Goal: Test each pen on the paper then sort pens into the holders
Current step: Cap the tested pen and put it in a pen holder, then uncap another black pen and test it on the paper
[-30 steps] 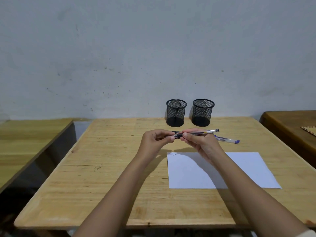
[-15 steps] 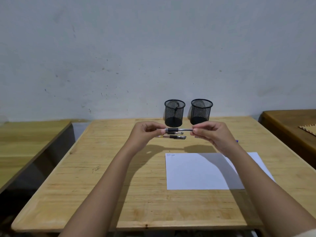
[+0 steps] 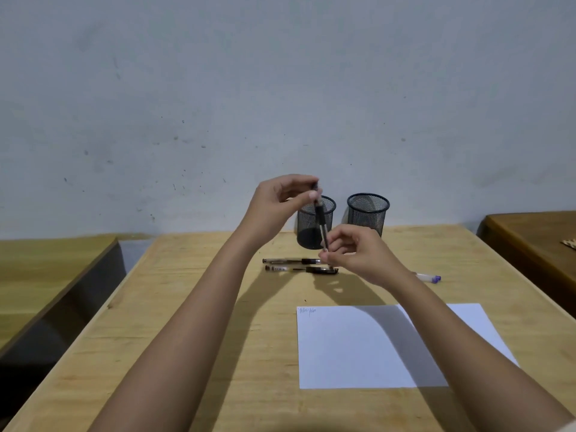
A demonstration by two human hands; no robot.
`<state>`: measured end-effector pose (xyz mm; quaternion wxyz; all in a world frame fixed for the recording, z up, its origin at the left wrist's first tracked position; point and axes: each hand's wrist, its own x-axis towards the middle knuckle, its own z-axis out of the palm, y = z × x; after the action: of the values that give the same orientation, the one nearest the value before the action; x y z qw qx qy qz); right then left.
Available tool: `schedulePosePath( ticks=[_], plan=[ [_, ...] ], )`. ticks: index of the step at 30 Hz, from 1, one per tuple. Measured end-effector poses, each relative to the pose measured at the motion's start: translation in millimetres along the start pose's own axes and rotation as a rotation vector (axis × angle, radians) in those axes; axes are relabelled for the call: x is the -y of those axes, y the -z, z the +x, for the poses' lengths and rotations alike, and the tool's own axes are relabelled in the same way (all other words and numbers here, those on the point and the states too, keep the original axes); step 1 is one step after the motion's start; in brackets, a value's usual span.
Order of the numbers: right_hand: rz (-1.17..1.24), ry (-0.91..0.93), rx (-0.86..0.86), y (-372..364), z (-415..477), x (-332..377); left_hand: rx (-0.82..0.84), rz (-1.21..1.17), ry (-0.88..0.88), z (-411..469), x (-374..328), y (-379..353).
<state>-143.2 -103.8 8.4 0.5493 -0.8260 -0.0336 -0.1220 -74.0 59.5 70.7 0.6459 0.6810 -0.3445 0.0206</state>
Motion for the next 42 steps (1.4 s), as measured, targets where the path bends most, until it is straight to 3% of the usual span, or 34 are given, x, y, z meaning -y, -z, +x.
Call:
schedulePosePath(
  ticks=[3,6,10,15,23,31,38,42],
  plan=[
    [0.152,0.016,-0.181,6,16,-8,-0.081,-0.028,0.002,15,18,0],
    [0.345,-0.007,-0.341,18,37,-12,-0.138,0.224,0.080,28,54,6],
    [0.465,-0.018,-0.440,22,75,-18,0.005,0.405,0.305,38,103,8],
    [0.216,0.062,-0.505,12,107,-38,0.075,0.281,0.327,49,125,-4],
    [-0.329,0.121,-0.298,11,120,-42,0.108,0.020,0.273,54,143,-8],
    [-0.452,0.002,-0.050,21,130,-26,0.114,0.008,0.296,56,147,-6],
    [-0.325,-0.015,-0.120,25,120,-24,0.113,0.062,0.335,54,141,-3],
    [-0.293,-0.018,-0.202,28,97,-24,0.032,0.187,0.381,45,125,1]
  ],
)
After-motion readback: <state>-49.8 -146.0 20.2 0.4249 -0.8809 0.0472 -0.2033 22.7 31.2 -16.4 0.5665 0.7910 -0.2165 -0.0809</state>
